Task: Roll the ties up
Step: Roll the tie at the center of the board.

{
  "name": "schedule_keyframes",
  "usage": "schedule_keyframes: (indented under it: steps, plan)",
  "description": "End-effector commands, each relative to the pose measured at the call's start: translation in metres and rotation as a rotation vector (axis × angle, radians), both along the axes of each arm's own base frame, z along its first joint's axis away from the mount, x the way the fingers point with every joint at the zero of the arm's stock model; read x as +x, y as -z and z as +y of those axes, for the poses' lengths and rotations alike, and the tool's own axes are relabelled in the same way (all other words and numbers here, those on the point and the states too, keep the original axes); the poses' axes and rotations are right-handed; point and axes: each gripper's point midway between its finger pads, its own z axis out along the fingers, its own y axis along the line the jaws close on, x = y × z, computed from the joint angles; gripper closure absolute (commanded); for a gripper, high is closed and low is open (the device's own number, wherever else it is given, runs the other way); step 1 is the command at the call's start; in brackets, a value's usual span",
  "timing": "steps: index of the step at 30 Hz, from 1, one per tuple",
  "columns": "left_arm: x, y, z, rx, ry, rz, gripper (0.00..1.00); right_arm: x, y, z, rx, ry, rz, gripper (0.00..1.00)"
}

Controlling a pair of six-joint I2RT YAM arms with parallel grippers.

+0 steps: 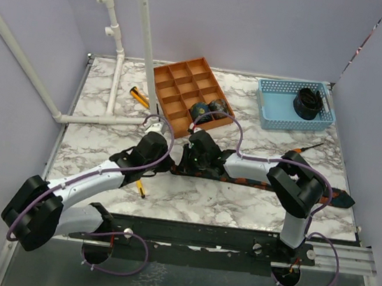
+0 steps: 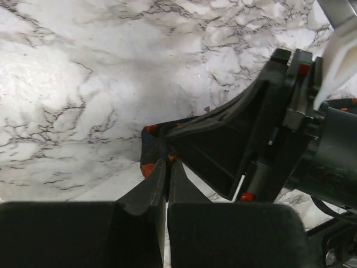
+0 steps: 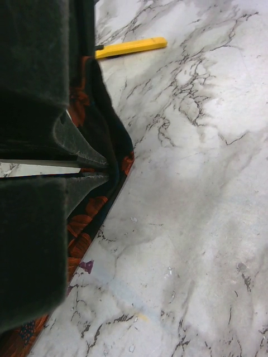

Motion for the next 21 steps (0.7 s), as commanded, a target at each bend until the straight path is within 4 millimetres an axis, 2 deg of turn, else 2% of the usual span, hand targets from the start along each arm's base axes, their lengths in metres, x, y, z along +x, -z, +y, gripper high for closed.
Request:
schedule_keyframes:
  steps: [1,7,14,17,21]
  plan:
    - [-0.002,-0.006,-0.013,0.052,0.024,-0.02,1.0,-0.033,0.055,-0.032,-0.134,-0.014,0.139,0.9]
    - [-0.003,-0.011,-0.035,0.072,0.06,-0.034,1.0,-0.04,0.05,-0.02,-0.04,-0.014,0.174,0.9]
    - [0.002,-0.009,-0.033,0.146,0.037,-0.053,1.0,-0.018,0.012,-0.046,0.025,0.136,0.075,0.83]
    - [0.005,-0.01,-0.03,0.176,0.027,-0.059,1.0,-0.016,-0.001,-0.049,0.044,0.141,0.059,0.79]
    - [0.007,-0.012,-0.029,0.201,0.018,-0.068,1.0,-0.015,-0.009,-0.054,0.048,0.151,0.054,0.77]
